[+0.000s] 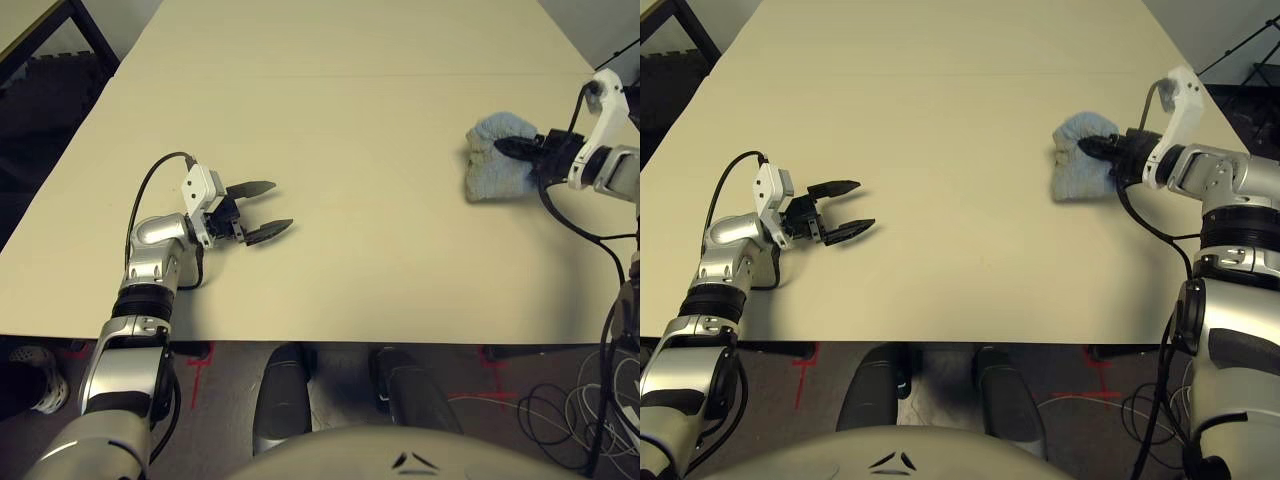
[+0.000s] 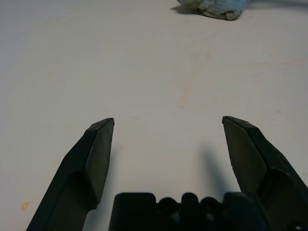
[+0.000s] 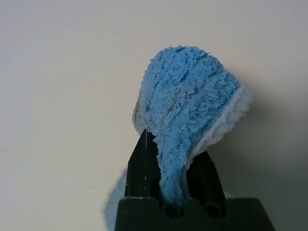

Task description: Wipe the water off the table with a rag.

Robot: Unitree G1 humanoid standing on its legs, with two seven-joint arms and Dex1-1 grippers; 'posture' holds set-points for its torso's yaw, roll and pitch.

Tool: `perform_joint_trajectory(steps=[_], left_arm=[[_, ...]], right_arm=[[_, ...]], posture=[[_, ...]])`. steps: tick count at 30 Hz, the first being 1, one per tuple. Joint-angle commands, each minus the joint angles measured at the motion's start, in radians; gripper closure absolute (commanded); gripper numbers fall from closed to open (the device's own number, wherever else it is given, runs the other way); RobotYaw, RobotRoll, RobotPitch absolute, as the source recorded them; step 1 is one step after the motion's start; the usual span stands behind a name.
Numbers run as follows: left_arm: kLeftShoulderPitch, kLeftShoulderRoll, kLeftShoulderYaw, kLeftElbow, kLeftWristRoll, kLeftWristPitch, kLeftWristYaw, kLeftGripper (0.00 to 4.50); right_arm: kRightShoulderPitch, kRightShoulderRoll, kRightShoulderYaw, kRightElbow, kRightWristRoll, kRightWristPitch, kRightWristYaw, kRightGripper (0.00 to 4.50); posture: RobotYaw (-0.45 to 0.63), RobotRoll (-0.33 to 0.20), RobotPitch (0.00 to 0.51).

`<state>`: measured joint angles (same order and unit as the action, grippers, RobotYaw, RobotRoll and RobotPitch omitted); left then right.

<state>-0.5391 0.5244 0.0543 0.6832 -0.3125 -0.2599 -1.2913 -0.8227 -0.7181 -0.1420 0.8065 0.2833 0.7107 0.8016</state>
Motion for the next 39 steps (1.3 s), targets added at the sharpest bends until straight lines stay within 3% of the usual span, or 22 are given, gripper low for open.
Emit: perform_joint_trajectory(steps=[1,3,9,17,30,39], left_arm=[[-0.002,-0.002,-0.007,0.016,0.018,-0.008,-0.002,0.00],[-0.002,0.000,-0.004,0.016,0.019,-0.002,0.008,0.00],[-0.006,0.011,0.014,0.016,0.017,0.017,0.057,0.00],[-0.071,-0.006,0.119,0.062,0.004,-0.007,0.297,0.00],[-0.188,0.060,0.284,0.252,0.038,-0.039,0.747,0.00],[-0.194,0.072,0.270,0.320,0.087,-0.062,0.850,0.00]], right_arm=[[0.032,-0.003,0.063,0.063,-0.109,-0.171,-0.045,2.99],[0.040,-0.002,0.066,0.089,-0.138,-0.263,-0.071,2.25],[0.037,-0.016,-0.066,0.100,-0.072,-0.448,-0.108,0.01],[-0.004,-0.036,-0.246,0.144,0.007,-0.700,-0.190,0.01],[0.010,-0.028,-0.300,0.266,0.007,-0.930,-0.297,0.01],[0.040,-0.006,-0.344,0.305,0.044,-0.953,-0.347,0.01]], posture=[[0.06,0.000,0.161],[0.06,0.000,0.162],[0.07,0.000,0.161],[0.08,0.000,0.160],[0.12,0.000,0.169],[0.12,0.000,0.156]])
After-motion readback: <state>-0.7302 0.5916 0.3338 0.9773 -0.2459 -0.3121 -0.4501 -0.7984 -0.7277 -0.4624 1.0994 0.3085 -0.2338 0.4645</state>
